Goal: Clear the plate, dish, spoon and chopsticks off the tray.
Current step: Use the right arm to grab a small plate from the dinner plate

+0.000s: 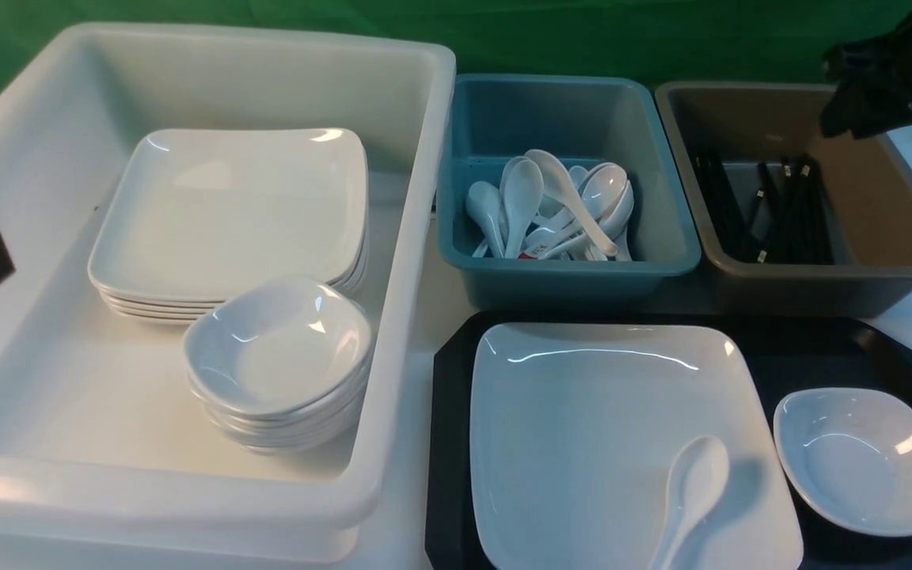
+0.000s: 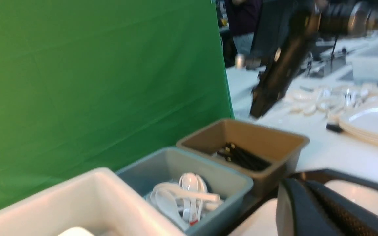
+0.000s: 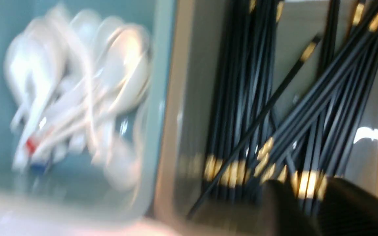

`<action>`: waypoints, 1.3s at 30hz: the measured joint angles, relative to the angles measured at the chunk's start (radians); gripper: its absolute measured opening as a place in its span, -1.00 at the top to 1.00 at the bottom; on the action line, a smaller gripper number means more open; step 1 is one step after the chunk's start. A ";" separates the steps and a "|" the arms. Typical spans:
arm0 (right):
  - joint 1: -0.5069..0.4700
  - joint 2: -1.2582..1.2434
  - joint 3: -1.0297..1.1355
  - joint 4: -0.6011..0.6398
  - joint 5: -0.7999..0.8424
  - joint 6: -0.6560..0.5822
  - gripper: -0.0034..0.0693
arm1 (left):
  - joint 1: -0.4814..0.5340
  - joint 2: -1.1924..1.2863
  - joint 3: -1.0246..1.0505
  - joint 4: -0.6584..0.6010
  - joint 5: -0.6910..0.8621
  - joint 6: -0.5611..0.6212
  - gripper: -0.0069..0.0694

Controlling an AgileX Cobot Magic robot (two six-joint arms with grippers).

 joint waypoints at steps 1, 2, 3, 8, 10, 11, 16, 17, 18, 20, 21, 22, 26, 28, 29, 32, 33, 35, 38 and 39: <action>0.011 -0.028 -0.002 -0.005 0.044 -0.002 0.64 | 0.000 0.000 0.000 0.009 0.010 0.000 0.80; 0.026 -0.051 -0.005 -0.014 0.088 0.000 0.74 | 0.000 0.000 0.000 0.018 0.020 0.000 0.80; 0.042 -0.072 -0.005 -0.025 0.115 0.006 0.76 | 0.000 0.000 0.000 0.024 0.028 0.000 0.80; 0.165 -0.184 0.097 -0.162 0.115 0.046 0.76 | 0.000 0.000 0.000 0.030 0.030 -0.007 0.80; 0.200 -0.217 0.151 -0.203 0.115 0.055 0.75 | 0.000 0.000 0.001 0.030 0.030 -0.007 0.80; 0.258 -0.269 0.236 -0.257 0.115 0.062 0.75 | 0.000 0.000 0.008 0.029 0.031 -0.007 0.80; 0.400 -0.391 0.543 -0.317 0.111 0.001 0.58 | 0.000 0.000 0.045 0.030 0.062 -0.007 0.80; 0.413 -0.405 0.613 -0.320 0.107 -0.023 0.47 | 0.000 0.000 0.049 0.030 0.071 -0.011 0.80; 0.417 -0.412 0.668 -0.323 0.101 -0.041 0.35 | 0.000 0.000 0.050 0.029 0.074 -0.012 0.80; 0.417 -0.416 0.719 -0.327 0.087 -0.060 0.19 | 0.000 0.000 0.051 0.027 0.074 -0.014 0.80; 0.414 -0.418 0.786 -0.335 0.058 -0.084 0.00 | 0.000 0.000 0.052 0.026 0.072 -0.015 0.80; 0.413 -0.418 0.832 -0.342 0.030 -0.104 -0.13 | 0.000 0.000 0.054 0.026 0.069 -0.015 0.80; 0.413 -0.418 0.998 -0.431 -0.143 -0.137 -0.38 | 0.000 0.000 0.056 0.026 0.064 -0.015 0.80; 0.413 -0.418 1.076 -0.500 -0.244 -0.148 -0.42 | 0.000 0.000 0.056 0.026 0.063 -0.015 0.80; 0.411 -0.418 1.098 -0.514 -0.292 -0.152 -0.43 | 0.000 0.000 0.056 0.026 0.063 -0.015 0.80; 0.410 -0.417 1.151 -0.536 -0.373 -0.184 -0.46 | 0.000 0.000 0.056 0.026 0.063 -0.015 0.80; 0.410 -0.416 1.160 -0.539 -0.388 -0.195 -0.47 | 0.000 0.000 0.056 0.026 0.063 -0.015 0.80; 0.410 -0.407 1.171 -0.551 -0.404 -0.205 -0.48 | 0.000 0.000 0.056 0.026 0.062 -0.015 0.80; 0.410 -0.376 1.181 -0.588 -0.441 -0.207 -0.49 | 0.000 0.000 0.056 0.026 0.063 -0.015 0.80; 0.410 -0.363 1.182 -0.603 -0.456 -0.208 -0.49 | 0.000 0.000 0.056 0.026 0.063 -0.015 0.80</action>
